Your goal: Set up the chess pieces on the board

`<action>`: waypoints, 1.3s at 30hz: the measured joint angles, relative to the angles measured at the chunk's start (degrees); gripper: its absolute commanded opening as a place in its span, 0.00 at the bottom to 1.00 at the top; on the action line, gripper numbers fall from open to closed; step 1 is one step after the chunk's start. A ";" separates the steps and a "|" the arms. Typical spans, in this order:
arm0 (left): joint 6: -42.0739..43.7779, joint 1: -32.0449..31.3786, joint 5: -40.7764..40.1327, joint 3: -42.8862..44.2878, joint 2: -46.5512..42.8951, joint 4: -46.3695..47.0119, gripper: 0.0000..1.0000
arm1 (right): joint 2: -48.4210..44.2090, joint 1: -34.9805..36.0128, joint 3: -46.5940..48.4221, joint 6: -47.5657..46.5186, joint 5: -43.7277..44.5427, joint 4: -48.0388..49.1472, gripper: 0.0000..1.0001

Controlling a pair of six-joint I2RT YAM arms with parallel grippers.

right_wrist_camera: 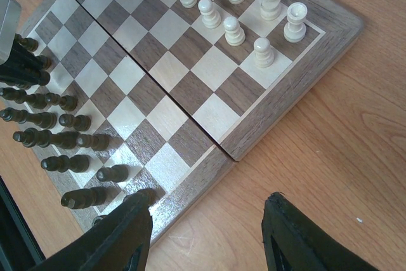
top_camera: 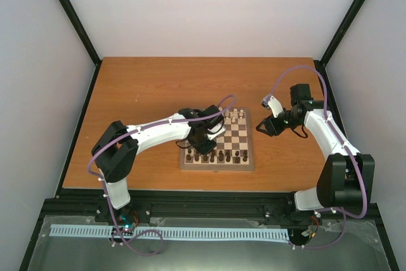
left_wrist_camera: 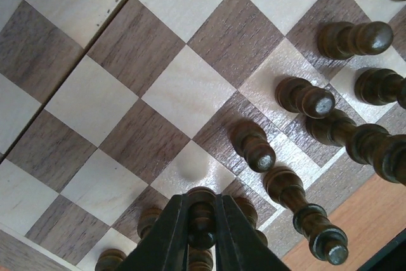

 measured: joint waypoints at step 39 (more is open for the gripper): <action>-0.79 1.95 -5.77 2.89 -6.58 -1.53 0.37 | -1.44 0.00 1.40 0.39 0.57 -0.96 0.50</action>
